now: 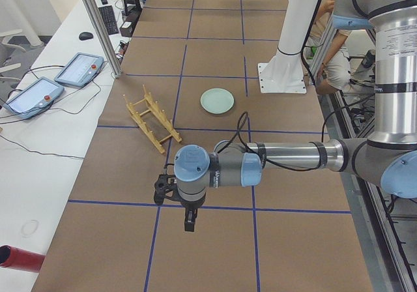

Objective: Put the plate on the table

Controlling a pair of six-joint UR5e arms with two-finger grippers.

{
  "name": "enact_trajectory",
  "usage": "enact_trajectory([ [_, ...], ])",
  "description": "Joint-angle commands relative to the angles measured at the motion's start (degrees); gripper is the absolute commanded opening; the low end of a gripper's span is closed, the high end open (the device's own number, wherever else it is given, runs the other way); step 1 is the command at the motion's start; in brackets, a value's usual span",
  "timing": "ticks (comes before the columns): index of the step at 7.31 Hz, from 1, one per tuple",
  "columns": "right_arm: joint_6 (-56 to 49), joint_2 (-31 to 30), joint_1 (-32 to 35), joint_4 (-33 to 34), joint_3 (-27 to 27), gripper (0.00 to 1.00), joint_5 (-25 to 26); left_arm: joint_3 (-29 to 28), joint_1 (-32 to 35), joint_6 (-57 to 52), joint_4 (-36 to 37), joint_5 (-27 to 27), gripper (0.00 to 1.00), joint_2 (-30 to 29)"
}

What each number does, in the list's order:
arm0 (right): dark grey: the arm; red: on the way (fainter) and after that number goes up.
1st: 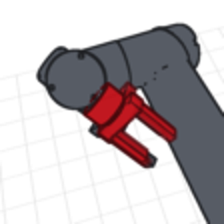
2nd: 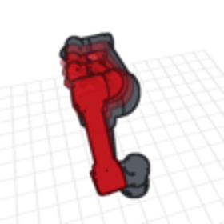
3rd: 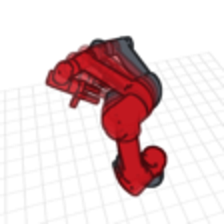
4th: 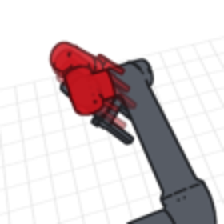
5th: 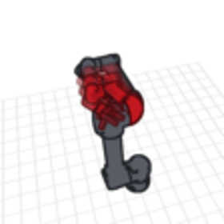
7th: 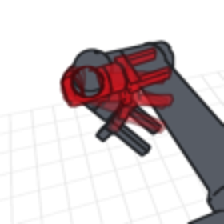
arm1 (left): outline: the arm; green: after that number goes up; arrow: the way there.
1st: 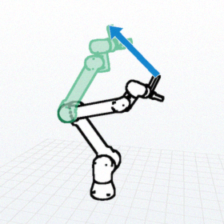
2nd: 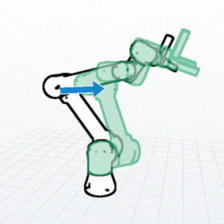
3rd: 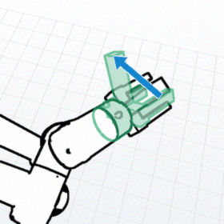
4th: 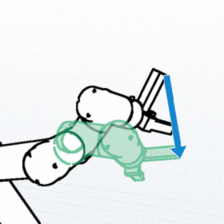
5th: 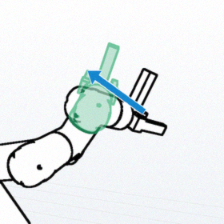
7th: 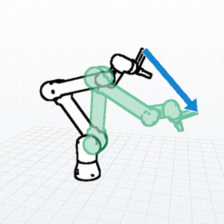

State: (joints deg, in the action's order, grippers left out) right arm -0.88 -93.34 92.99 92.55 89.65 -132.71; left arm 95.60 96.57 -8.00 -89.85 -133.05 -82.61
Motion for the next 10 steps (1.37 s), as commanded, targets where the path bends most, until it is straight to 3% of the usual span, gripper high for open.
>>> enact_trajectory([
  [1, 0.0, 0.0, 0.0, 0.0, 0.0, 1.0, 0.0, -1.64, -0.06, 0.09, 0.37, -0.1, 1.0, -0.79],
  [4, 0.0, 0.0, 0.0, 0.0, 0.0, 1.0, 0.0, -0.07, -2.77, 10.14, -1.02, -0.11, 1.0, -5.1],
  [6, 0.0, 0.0, 0.0, 0.0, 0.0, 1.0, 0.0, -1.2, -4.1, 11.94, -4.97, -1.5, 1.0, -5.11],
  [7, 0.0, -0.09, 0.0, 0.0, 0.0, 1.0, 0.0, -1.47, -4.1, 16.04, -6.21, -4.82, 1.0, -5.11],
  [10, 0.0, 0.0, 0.0, 0.0, 0.0, 1.0, 0.0, -1.73, -4.19, 16.44, -6.92, -4.68, 1.0, -4.93],
])
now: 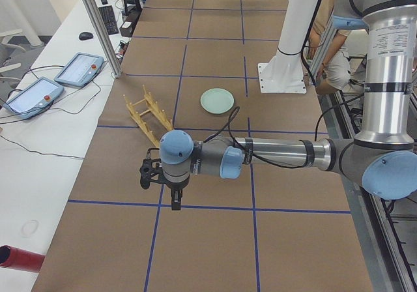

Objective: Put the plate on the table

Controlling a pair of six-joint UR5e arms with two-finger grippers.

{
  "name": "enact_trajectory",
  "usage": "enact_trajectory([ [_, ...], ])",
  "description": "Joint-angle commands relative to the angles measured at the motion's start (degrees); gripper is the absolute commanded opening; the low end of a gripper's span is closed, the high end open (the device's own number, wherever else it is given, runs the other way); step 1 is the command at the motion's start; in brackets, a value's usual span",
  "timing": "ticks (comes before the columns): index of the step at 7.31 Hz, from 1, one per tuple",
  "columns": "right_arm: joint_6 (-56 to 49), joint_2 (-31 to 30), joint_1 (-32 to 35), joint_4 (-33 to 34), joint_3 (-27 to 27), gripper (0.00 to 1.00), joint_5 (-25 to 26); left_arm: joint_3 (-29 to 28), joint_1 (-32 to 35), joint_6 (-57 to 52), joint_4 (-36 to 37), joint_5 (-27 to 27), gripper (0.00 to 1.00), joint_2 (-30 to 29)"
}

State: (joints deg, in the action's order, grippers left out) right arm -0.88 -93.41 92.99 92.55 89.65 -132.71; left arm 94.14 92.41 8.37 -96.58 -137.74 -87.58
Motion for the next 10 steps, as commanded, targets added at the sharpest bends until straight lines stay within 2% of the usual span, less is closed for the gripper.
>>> enact_trajectory([
  [1, 0.0, 0.07, 0.0, 0.0, 0.0, 1.0, 0.0, 0.85, -0.47, -0.45, 0.25, 0.62, 1.0, -0.13],
  [2, 0.0, -0.02, 0.0, 0.0, 0.0, 1.0, 0.0, 1.65, -2.65, -3.42, 1.21, 0.8, 1.0, -0.22],
  [4, 0.0, -0.02, 0.0, 0.0, 0.0, 1.0, 0.0, 2.18, -2.06, -15.68, 9.17, 0.72, 1.0, -0.39],
  [5, 0.0, 0.07, 0.0, 0.0, 0.0, 1.0, 0.0, 2.88, -1.8, -16.62, 12.35, 0.72, 1.0, -0.31],
  [10, 0.0, -0.02, 0.0, 0.0, 0.0, 1.0, 0.0, 1.92, -1.8, -16.8, 12.39, 0.54, 1.0, -0.39],
])
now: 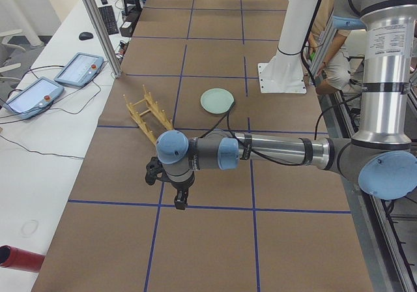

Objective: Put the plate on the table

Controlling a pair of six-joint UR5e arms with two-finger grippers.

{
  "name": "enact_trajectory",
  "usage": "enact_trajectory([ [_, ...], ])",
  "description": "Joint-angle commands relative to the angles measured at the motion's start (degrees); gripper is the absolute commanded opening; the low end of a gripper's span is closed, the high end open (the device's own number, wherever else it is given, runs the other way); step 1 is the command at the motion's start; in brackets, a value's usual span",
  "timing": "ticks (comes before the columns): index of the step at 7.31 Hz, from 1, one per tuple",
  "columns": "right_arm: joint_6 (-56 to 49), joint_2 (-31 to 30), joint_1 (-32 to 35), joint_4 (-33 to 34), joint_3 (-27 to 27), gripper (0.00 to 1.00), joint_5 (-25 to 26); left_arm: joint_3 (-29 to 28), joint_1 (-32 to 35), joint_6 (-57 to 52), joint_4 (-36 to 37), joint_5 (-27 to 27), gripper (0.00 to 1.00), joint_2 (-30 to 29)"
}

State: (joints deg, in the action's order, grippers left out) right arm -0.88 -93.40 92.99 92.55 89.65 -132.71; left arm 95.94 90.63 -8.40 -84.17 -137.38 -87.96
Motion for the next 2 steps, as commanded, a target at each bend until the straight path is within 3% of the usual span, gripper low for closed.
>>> enact_trajectory([
  [1, 0.0, 0.06, 0.0, 0.0, 0.0, 1.0, 0.0, 0.91, 0.42, -0.04, -0.12, 0.09, 1.0, 0.07],
  [2, 0.0, 0.06, 0.0, 0.0, 0.0, 1.0, 0.0, 1.09, 2.34, -0.04, -0.21, 0.35, 1.0, -0.02],
])
